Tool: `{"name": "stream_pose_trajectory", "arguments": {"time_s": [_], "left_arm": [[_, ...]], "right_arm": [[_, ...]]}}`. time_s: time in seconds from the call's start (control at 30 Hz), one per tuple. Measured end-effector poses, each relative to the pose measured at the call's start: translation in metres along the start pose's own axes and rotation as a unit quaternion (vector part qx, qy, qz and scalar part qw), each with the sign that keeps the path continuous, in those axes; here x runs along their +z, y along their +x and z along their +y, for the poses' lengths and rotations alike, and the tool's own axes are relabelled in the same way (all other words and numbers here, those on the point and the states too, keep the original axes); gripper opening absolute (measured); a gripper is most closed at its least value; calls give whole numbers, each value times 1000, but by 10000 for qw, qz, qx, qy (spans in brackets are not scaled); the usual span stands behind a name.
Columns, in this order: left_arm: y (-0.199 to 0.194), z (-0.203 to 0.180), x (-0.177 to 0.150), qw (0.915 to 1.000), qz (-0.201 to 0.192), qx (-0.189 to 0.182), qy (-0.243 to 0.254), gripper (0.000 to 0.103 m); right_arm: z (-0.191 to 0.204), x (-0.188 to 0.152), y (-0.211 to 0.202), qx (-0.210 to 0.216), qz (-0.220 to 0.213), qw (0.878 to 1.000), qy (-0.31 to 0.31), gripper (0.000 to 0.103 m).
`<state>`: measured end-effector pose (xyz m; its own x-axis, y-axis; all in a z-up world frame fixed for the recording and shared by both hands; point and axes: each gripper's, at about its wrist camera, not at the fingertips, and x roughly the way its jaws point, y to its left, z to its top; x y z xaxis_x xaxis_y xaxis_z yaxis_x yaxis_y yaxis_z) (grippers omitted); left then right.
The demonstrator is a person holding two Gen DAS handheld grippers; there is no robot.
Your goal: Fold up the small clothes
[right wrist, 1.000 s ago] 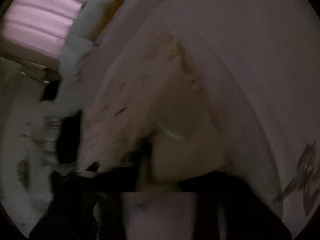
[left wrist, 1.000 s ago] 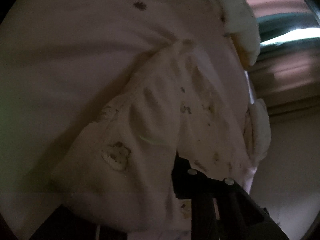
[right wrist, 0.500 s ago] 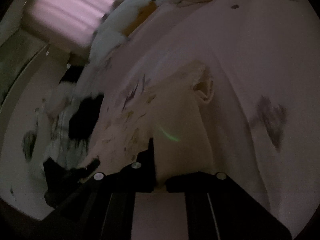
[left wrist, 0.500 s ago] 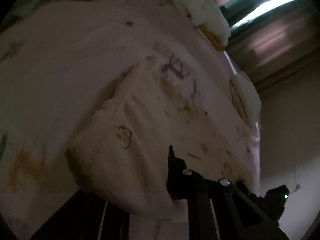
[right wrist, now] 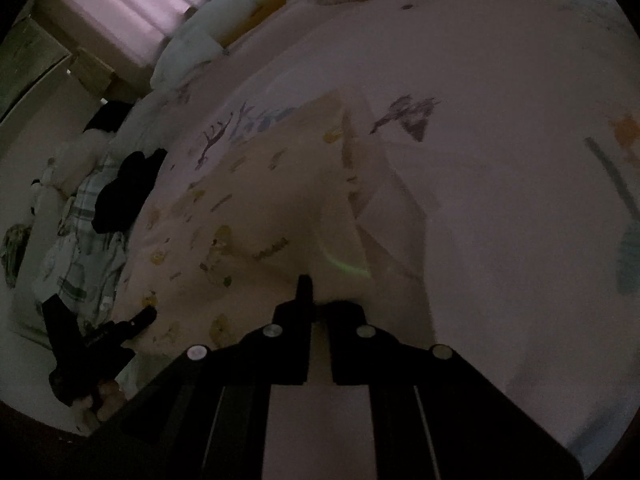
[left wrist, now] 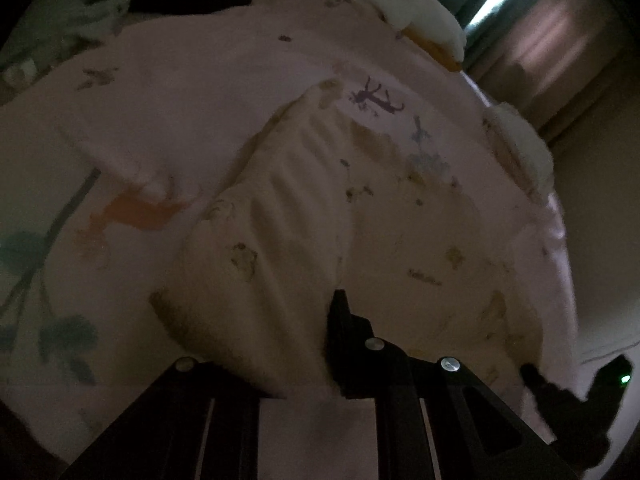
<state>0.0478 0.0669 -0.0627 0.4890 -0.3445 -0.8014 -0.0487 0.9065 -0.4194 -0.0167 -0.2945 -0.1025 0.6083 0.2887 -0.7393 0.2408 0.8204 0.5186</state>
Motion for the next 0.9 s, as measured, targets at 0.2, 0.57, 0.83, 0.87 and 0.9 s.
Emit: {"name": "stream_pose_trajectory", "arguments": {"time_s": [0.2,0.57,0.83,0.87,0.9], "left_arm": [[-13,13,-12,9998,8,200,-22,13],[-59,5,-24,9909,-720,915,681,13],[-79,-18,-21,9826,-1375,947,812,13],[-78,-21,-21,9827,-1404,882,829,13],[-75,-24,-19,9823,-1429,845,866,13]], "right_arm": [[2,-6,-20,-287,-125,9995,-96,8],[10,-15,-46,-524,-338,9972,-417,9],[52,-26,-48,-1021,-739,9840,-1257,11],[55,-27,-47,-977,-764,9839,-1290,11],[58,-28,-44,-897,-770,9842,-1319,11]]}}
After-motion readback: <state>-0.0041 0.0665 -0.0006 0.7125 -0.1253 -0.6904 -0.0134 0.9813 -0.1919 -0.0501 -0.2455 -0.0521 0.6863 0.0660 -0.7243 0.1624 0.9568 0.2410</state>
